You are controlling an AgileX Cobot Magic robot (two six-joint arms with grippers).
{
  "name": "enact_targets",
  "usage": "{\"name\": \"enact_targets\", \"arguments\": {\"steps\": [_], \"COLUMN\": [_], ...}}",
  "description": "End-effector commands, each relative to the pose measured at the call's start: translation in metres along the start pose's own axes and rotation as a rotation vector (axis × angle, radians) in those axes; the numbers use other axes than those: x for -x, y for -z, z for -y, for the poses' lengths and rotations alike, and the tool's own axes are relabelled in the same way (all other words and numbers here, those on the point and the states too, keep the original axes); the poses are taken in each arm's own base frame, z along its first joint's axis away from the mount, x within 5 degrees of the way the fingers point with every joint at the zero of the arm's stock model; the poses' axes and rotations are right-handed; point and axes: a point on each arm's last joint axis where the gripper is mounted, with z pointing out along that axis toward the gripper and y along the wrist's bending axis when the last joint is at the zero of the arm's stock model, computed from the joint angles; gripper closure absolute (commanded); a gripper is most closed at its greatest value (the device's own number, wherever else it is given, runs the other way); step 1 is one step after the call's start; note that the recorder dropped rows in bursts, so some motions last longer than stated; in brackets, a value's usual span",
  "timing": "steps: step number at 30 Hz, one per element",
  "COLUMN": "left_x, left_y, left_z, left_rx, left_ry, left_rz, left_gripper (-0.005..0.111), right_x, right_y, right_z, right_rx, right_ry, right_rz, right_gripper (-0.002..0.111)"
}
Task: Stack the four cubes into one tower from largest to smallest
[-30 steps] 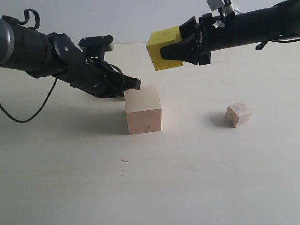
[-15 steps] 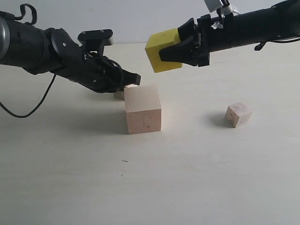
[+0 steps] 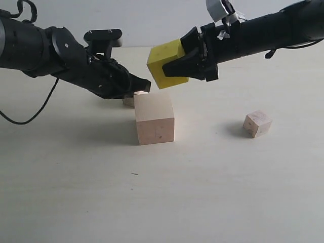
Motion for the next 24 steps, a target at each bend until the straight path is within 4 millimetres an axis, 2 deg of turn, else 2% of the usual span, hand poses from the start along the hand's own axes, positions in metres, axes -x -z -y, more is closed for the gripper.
{"name": "enact_targets", "arguments": {"steps": [1, 6, 13, 18, 24], "left_x": [0.004, 0.005, 0.006, 0.008, 0.004], "left_y": [0.023, 0.06, 0.118, 0.137, 0.139], "left_z": [-0.007, -0.019, -0.011, -0.008, -0.006], "left_rx": [0.018, 0.037, 0.02, 0.014, 0.0], "left_ry": [-0.011, 0.017, -0.01, -0.036, -0.037], "left_rz": [0.047, 0.103, 0.204, 0.243, 0.206], "left_gripper": [0.107, 0.107, 0.107, 0.107, 0.107], "right_x": [0.003, -0.004, -0.015, -0.014, -0.017], "right_y": [-0.009, -0.014, -0.034, -0.052, -0.054], "right_z": [-0.003, -0.002, -0.007, -0.017, -0.018], "right_rx": [0.028, 0.034, 0.089, 0.141, 0.155], "right_ry": [0.056, 0.034, 0.017, 0.027, 0.031], "right_rz": [0.013, 0.016, -0.008, -0.019, -0.034], "right_gripper": [0.108, 0.108, 0.108, 0.108, 0.108]}}
